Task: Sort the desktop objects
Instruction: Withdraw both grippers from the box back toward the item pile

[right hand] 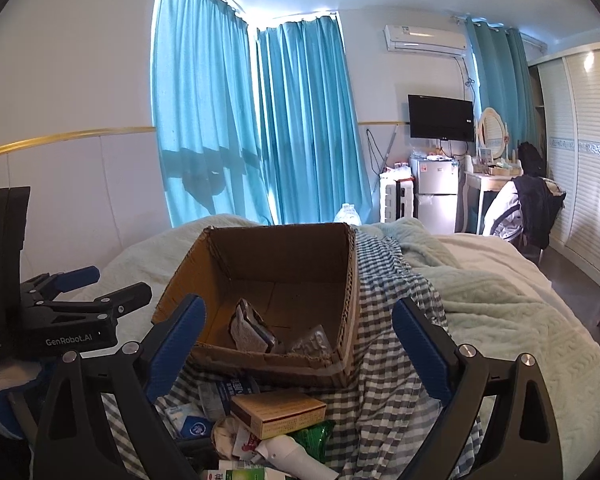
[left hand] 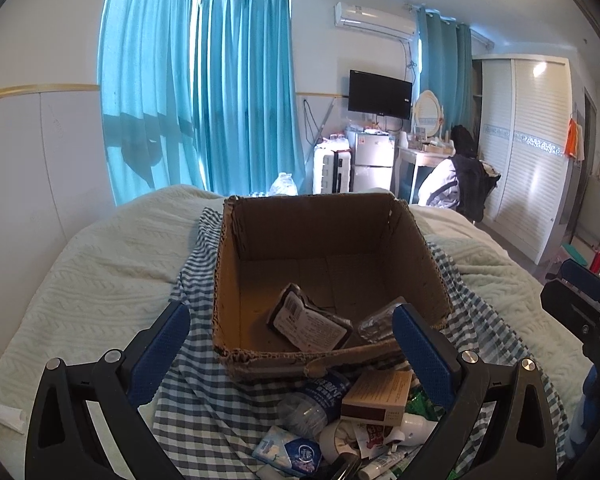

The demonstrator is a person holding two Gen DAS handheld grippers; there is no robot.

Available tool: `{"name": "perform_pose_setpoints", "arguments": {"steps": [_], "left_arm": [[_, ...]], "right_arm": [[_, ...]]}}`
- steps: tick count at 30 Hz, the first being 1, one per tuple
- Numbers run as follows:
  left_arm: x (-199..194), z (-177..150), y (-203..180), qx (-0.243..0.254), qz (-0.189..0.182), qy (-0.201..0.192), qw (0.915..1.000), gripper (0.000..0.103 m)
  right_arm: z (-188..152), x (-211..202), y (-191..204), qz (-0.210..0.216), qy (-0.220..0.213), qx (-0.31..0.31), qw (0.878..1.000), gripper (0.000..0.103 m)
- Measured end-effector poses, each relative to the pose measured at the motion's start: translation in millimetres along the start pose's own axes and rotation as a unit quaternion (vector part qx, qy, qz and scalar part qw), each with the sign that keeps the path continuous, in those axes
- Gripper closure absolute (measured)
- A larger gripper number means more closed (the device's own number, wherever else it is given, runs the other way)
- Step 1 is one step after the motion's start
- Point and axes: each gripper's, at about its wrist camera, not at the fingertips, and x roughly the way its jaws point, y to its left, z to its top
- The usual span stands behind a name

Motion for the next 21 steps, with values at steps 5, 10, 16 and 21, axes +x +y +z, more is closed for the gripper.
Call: {"name": "perform_pose_setpoints", "arguments": {"steps": [5, 10, 16, 21], "left_arm": [[1.1, -11.1, -1.0, 0.005, -0.001, 0.012, 0.9999, 0.000], [2.7, -22.9, -1.2, 0.008, -0.001, 0.026, 0.9996, 0.000], [8.7, -34.8, -5.5, 0.016, -0.005, 0.048, 0.9987, 0.000], [13.7, -46.4, -3.9, 0.003, -0.013, 0.077, 0.9969, 0.000]], "right_arm": [[-8.8, -2.2, 5.1, 0.002, 0.010, -0.005, 1.000, 0.008], [-17.1, -2.7, 17.7, 0.002, 0.019, -0.023, 1.000, 0.008], [-30.2, 2.8, 30.1, 0.001, 0.040, -0.037, 0.999, 0.008], [-48.2, 10.2, 28.3, -0.014, 0.080, -0.027, 0.996, 0.008]]}}
